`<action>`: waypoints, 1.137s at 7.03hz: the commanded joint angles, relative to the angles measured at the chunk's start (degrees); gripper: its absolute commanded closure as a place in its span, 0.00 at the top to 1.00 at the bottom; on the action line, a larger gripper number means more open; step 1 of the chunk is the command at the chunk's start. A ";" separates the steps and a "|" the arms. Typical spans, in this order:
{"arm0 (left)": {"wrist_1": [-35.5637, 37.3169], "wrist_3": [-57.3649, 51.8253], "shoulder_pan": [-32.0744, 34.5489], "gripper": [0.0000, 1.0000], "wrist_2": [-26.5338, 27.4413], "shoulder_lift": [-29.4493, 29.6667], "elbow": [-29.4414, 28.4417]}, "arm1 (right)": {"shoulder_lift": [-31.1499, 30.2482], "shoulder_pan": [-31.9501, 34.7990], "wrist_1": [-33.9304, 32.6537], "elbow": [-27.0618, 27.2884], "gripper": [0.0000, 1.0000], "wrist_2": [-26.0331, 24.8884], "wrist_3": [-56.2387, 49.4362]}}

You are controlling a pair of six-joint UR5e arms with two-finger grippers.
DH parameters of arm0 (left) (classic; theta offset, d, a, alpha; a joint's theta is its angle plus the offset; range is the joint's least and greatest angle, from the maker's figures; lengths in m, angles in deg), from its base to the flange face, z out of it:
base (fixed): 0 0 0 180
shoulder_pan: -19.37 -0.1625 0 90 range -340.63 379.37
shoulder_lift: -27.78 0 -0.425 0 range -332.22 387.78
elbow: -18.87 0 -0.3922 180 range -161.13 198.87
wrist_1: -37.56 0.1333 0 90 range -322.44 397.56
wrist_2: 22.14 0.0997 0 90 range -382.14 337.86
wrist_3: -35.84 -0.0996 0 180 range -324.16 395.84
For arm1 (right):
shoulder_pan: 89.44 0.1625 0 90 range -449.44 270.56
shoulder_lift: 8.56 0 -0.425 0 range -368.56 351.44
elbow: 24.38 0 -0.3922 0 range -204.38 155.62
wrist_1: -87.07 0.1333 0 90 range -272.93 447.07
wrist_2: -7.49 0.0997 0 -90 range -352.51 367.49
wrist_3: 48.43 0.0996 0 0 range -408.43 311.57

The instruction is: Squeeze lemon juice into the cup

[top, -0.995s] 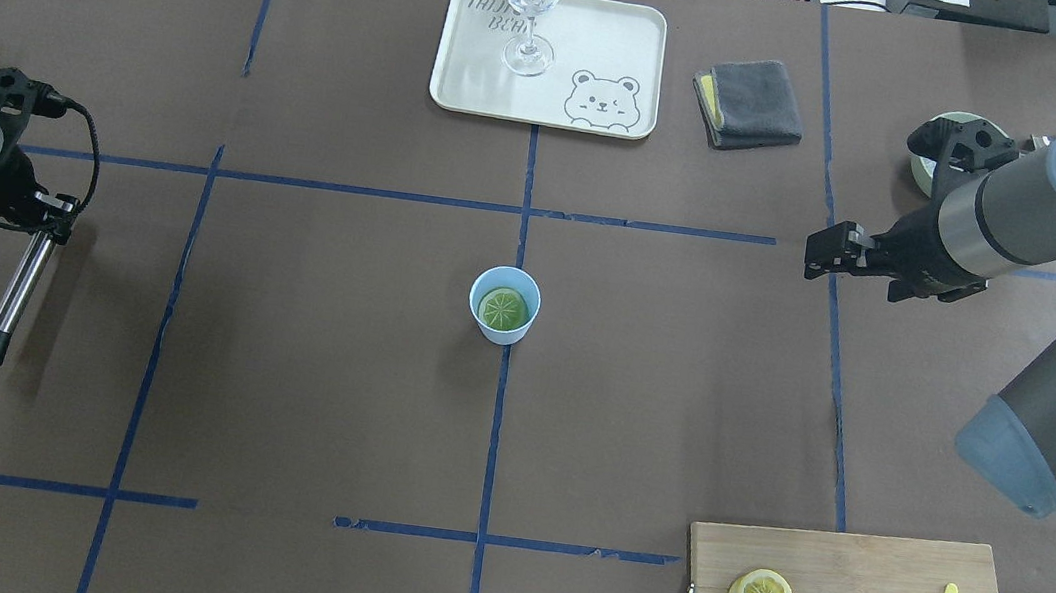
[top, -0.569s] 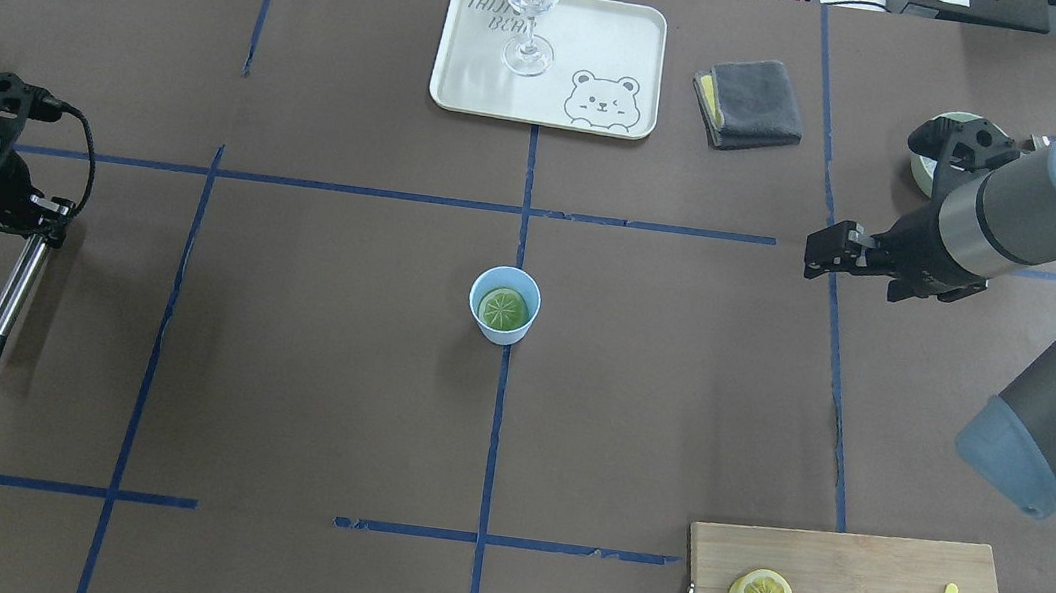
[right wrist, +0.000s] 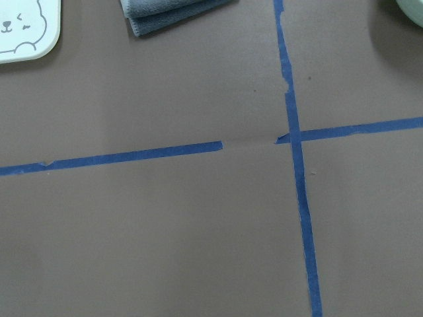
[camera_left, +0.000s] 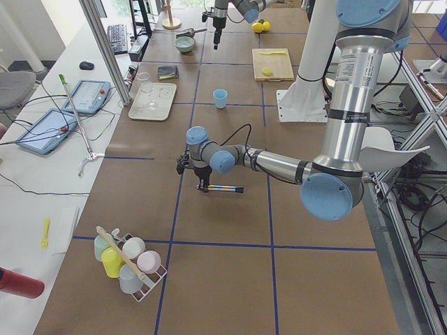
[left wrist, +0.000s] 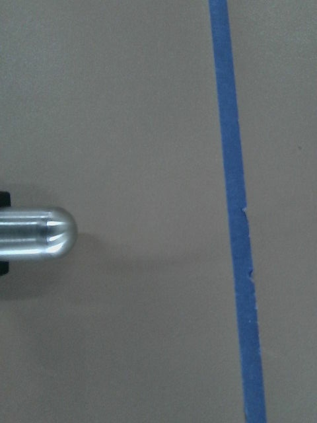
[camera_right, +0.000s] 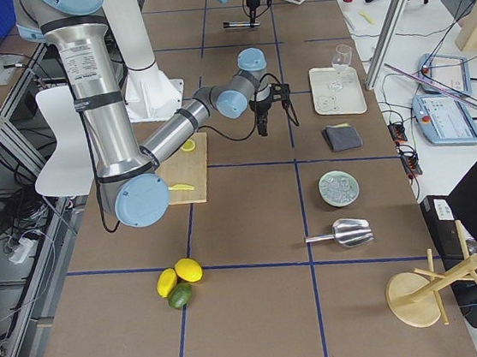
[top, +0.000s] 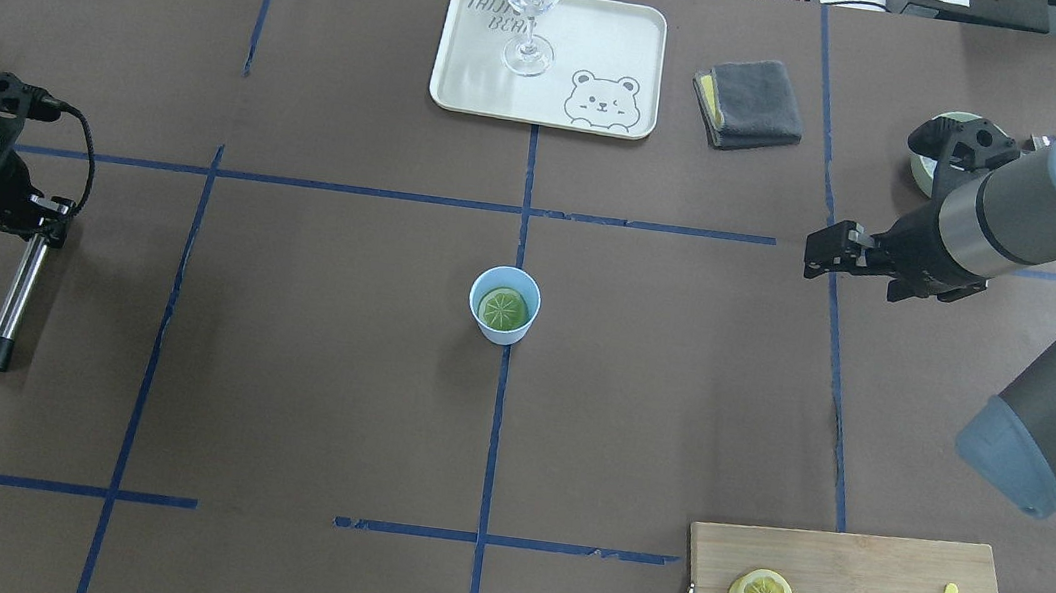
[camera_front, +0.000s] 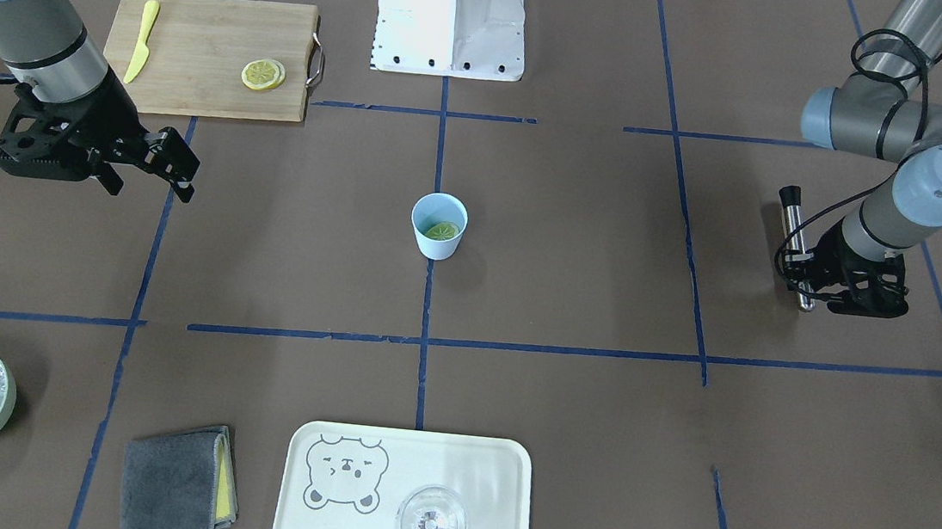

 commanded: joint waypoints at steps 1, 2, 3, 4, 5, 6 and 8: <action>-0.04 0.07 -0.09 1.00 0.00 0.12 0.29 | 0.00 0.00 0.00 -0.04 1.00 0.08 -0.03; 0.22 -0.20 0.09 1.00 0.09 0.38 1.51 | 0.09 0.09 0.00 0.04 1.00 0.08 -0.12; 0.40 -0.63 0.44 1.00 0.00 0.30 4.65 | -0.17 1.91 -0.09 -0.13 1.00 0.96 -1.34; 0.57 -0.81 1.14 1.00 0.00 -0.14 9.03 | -0.61 6.28 -0.61 -0.74 1.00 5.14 -5.00; 0.58 -1.77 2.88 1.00 -0.09 -0.14 11.51 | -1.14 11.90 -2.36 -2.05 1.00 9.18 -11.39; 0.92 -7.44 7.60 1.00 -1.13 -0.23 12.41 | -1.14 17.17 -5.33 -4.24 1.00 12.27 -19.90; 0.67 -22.27 16.65 1.00 -7.81 -4.07 12.68 | -1.14 25.80 -11.31 -8.90 1.00 13.09 -37.30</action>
